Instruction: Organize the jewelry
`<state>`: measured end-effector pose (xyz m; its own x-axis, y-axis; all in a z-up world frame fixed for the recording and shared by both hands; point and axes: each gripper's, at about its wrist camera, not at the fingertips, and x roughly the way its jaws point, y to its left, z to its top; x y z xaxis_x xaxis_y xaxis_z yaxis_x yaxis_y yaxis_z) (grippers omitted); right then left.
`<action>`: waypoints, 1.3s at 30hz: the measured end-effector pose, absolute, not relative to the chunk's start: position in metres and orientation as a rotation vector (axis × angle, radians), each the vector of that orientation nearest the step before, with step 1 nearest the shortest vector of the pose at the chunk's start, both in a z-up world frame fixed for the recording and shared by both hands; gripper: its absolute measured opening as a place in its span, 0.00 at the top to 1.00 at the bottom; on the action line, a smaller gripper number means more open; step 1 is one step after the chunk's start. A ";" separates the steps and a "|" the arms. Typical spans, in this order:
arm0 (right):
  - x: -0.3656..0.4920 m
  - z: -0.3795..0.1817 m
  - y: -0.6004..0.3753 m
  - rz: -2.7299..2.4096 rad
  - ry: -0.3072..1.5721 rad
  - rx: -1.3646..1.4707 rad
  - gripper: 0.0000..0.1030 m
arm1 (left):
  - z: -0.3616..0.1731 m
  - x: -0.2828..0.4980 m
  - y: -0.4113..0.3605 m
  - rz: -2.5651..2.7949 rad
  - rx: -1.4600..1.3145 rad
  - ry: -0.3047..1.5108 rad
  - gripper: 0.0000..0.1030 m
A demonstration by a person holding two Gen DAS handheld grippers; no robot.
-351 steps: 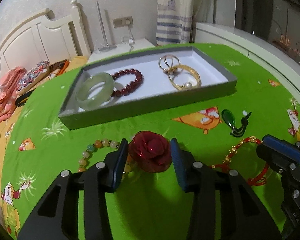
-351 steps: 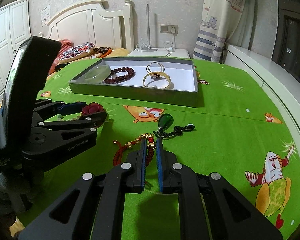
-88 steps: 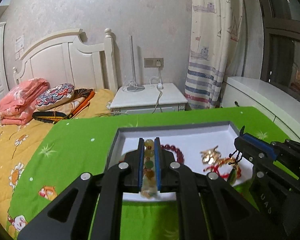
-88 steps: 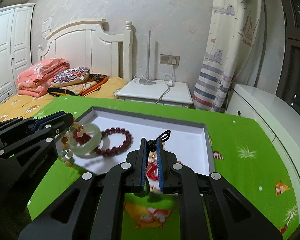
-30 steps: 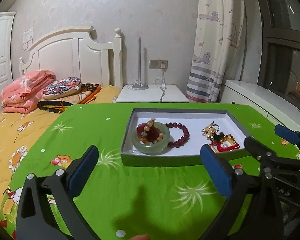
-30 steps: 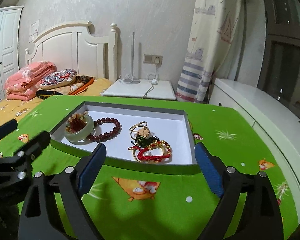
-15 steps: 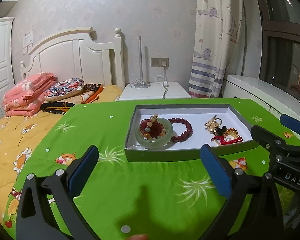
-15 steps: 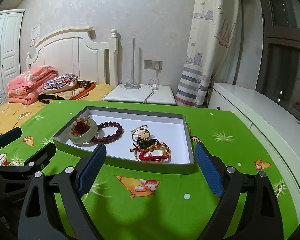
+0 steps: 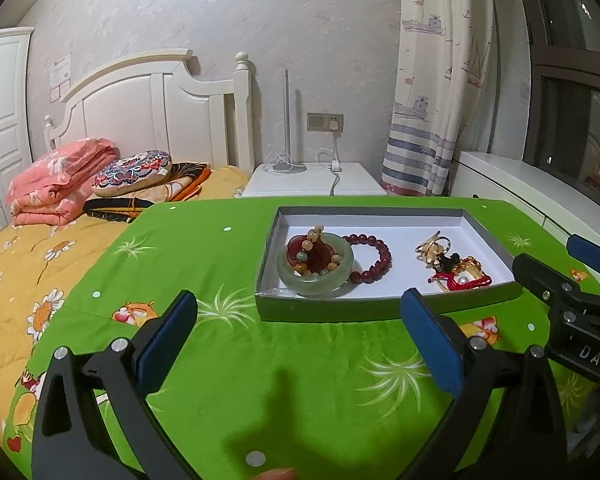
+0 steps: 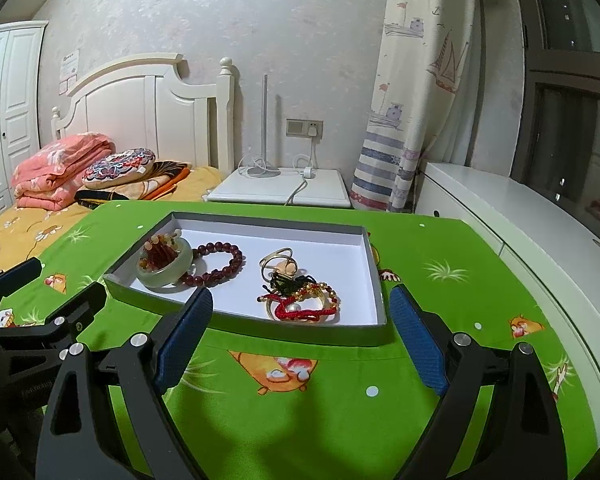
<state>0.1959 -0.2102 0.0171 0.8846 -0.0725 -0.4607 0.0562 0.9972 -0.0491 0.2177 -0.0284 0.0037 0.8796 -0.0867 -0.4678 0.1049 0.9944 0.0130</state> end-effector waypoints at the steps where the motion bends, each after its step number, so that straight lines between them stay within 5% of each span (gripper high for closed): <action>1: 0.196 0.017 -0.210 -0.066 0.482 -0.034 0.18 | 0.003 0.218 -0.028 -0.100 0.037 0.486 0.05; 39: 0.194 0.009 -0.211 -0.057 0.501 -0.037 0.18 | 0.004 0.221 -0.020 -0.095 -0.007 0.498 0.05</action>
<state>0.1939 -0.2106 0.0092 0.8757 -0.0639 -0.4787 0.0457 0.9977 -0.0495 0.2210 -0.0196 0.0038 0.8744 -0.0930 -0.4762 0.0895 0.9955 -0.0301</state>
